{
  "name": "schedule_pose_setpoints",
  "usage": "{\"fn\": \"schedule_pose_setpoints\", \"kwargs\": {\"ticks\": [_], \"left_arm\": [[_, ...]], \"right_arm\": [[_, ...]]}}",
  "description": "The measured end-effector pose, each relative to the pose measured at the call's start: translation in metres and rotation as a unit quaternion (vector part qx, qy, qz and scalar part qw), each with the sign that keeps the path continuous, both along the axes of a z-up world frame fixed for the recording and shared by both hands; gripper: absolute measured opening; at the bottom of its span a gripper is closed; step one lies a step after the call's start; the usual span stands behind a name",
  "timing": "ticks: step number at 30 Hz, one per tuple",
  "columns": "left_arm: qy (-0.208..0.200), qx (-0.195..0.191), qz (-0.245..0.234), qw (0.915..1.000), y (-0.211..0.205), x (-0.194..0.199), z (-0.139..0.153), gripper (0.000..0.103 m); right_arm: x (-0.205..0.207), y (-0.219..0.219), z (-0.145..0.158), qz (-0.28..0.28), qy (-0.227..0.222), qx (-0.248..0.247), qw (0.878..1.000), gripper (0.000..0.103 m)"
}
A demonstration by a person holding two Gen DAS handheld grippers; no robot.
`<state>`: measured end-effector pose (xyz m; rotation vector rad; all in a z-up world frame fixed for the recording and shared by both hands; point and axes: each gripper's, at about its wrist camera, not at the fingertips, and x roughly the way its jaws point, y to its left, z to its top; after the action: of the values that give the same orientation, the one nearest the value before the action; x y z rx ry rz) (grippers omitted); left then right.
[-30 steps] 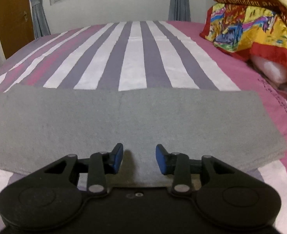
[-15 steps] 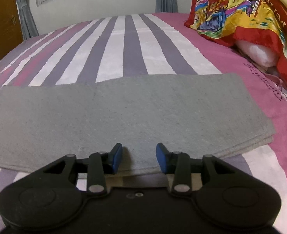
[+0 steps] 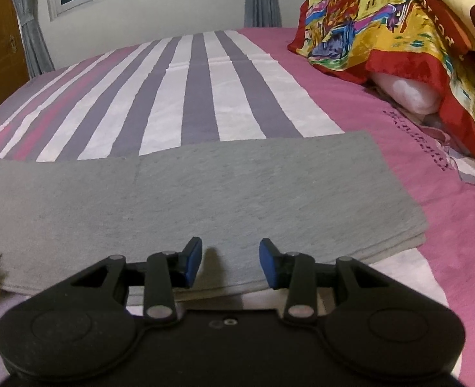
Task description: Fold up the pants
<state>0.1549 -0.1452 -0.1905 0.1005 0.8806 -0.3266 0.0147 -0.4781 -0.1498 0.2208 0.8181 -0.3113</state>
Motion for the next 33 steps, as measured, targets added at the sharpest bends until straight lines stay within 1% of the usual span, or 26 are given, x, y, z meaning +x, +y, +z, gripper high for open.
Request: {"fn": "schedule_pose_setpoints", "kwargs": {"ticks": [3, 6, 9, 14, 18, 21, 24, 25, 30, 33], "left_arm": [[0.001, 0.008, -0.012, 0.9999, -0.018, -0.002, -0.004, 0.103], [0.021, 0.019, -0.019, 0.9994, -0.029, -0.001, -0.016, 0.103], [0.013, 0.037, -0.024, 0.9989, -0.034, -0.003, -0.022, 0.103], [0.023, 0.022, -0.011, 0.9994, -0.034, -0.001, -0.016, 0.103], [0.018, 0.017, -0.018, 0.9995, -0.046, -0.002, -0.013, 0.103], [0.017, 0.018, -0.025, 0.9994, -0.057, -0.002, -0.013, 0.103], [0.017, 0.030, -0.029, 0.9990, -0.066, -0.001, -0.017, 0.103], [0.017, 0.033, -0.029, 0.9989, -0.068, -0.002, -0.017, 0.103], [0.018, 0.028, -0.037, 0.9988, -0.075, -0.002, -0.015, 0.103], [0.022, 0.034, -0.037, 0.9985, -0.079, 0.000, -0.018, 0.103]], "right_arm": [[-0.001, -0.004, -0.003, -0.003, 0.002, 0.006, 1.000, 0.040], [-0.001, -0.006, -0.006, -0.006, 0.002, 0.009, 1.000, 0.040], [-0.002, -0.008, -0.005, -0.006, -0.002, 0.012, 1.000, 0.040], [-0.012, -0.017, -0.001, -0.015, -0.007, 0.012, 1.000, 0.043], [-0.026, -0.035, 0.000, -0.037, -0.001, 0.020, 0.999, 0.044], [-0.037, -0.056, -0.006, -0.067, 0.003, 0.044, 0.997, 0.045], [-0.046, -0.075, -0.015, -0.097, -0.001, 0.081, 0.992, 0.045], [-0.048, -0.081, -0.018, -0.106, -0.007, 0.099, 0.989, 0.045], [-0.051, -0.102, -0.026, -0.148, -0.039, 0.151, 0.977, 0.044], [-0.050, -0.117, -0.034, -0.175, -0.060, 0.187, 0.965, 0.043]]}}
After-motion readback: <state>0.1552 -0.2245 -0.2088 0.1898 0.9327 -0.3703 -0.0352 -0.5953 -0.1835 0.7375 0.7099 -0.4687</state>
